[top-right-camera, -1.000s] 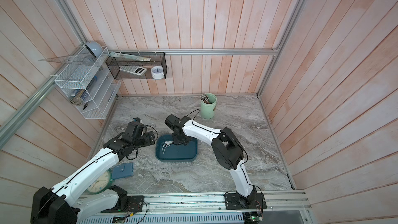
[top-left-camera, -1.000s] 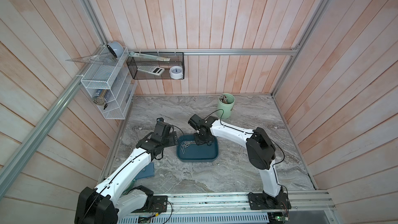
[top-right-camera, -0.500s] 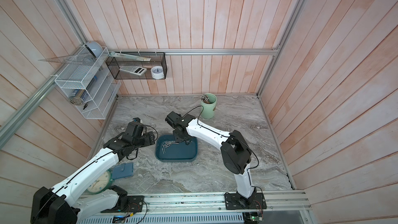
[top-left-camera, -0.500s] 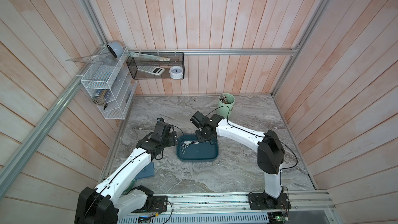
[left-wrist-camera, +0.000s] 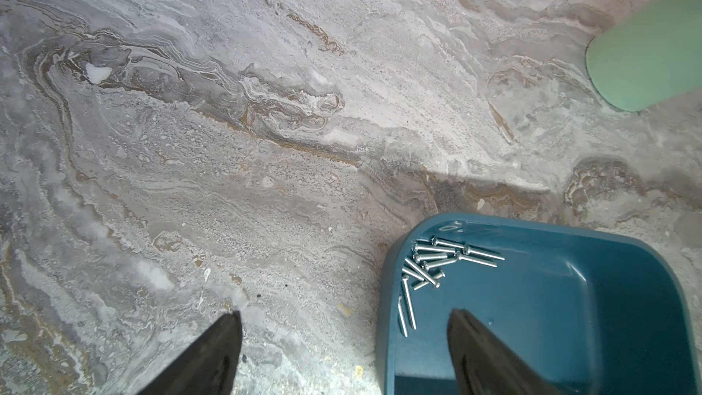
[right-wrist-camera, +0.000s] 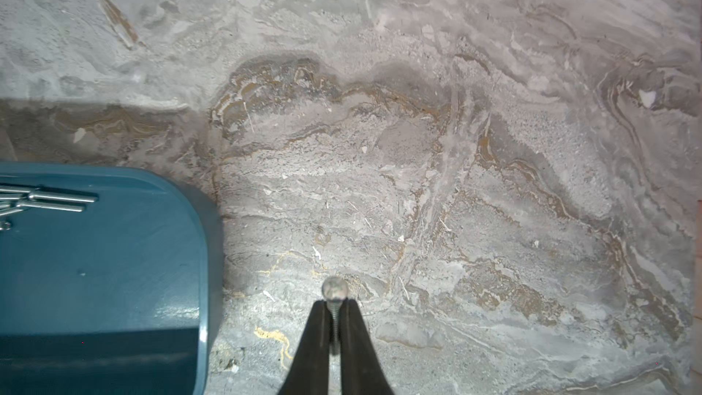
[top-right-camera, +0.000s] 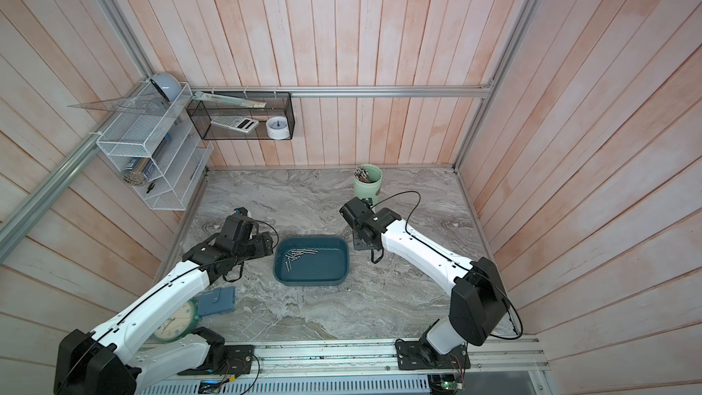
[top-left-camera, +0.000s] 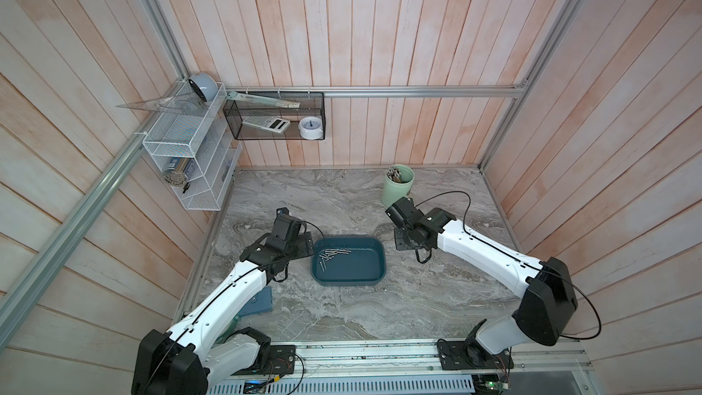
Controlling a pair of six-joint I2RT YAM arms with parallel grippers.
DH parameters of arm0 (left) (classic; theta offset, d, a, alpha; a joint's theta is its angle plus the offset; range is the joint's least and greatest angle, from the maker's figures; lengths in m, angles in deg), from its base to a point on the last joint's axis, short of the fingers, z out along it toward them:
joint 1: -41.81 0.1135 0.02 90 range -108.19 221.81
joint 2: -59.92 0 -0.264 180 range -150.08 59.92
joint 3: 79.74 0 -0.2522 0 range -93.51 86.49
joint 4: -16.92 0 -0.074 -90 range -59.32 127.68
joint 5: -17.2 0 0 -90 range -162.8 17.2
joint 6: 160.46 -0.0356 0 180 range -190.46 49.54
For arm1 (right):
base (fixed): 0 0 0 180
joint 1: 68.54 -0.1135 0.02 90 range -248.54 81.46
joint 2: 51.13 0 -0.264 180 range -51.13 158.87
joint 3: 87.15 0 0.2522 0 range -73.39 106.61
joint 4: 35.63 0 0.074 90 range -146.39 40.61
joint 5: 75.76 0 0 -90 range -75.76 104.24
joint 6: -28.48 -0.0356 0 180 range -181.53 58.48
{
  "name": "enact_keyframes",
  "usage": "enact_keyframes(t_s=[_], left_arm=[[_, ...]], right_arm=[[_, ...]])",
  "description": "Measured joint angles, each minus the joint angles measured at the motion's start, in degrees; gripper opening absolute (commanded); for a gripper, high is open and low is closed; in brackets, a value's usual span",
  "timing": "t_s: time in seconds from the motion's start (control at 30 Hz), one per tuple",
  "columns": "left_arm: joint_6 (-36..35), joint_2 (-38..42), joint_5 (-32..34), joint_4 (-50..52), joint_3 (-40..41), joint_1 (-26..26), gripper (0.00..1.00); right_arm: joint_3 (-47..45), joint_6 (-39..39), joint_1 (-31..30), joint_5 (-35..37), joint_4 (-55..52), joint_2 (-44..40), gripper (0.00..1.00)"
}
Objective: Take out the screws from the storage box
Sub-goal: Pick up the screw from the storage box, then place the screw at the center of the board.
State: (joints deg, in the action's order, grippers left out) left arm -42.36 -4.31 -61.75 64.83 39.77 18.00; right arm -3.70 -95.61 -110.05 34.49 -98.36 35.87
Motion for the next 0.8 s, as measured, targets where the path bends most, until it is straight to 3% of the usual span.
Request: enact_keyframes(t_s=[0.27,0.53,0.8], left_arm=[[0.0,-0.1,0.0,0.0,0.0,0.0,0.9],[0.0,-0.2,0.0,0.0,0.0,0.0,0.9],[0.0,-0.2,0.0,0.0,0.0,0.0,0.9]], right_arm=[[-3.2,-0.4,3.4,-4.9,6.1,2.3,0.03],[-3.2,1.1,6.6,-11.1,7.3,11.9,0.03],[-3.1,2.5,6.9,-12.5,7.4,17.9,0.05]])
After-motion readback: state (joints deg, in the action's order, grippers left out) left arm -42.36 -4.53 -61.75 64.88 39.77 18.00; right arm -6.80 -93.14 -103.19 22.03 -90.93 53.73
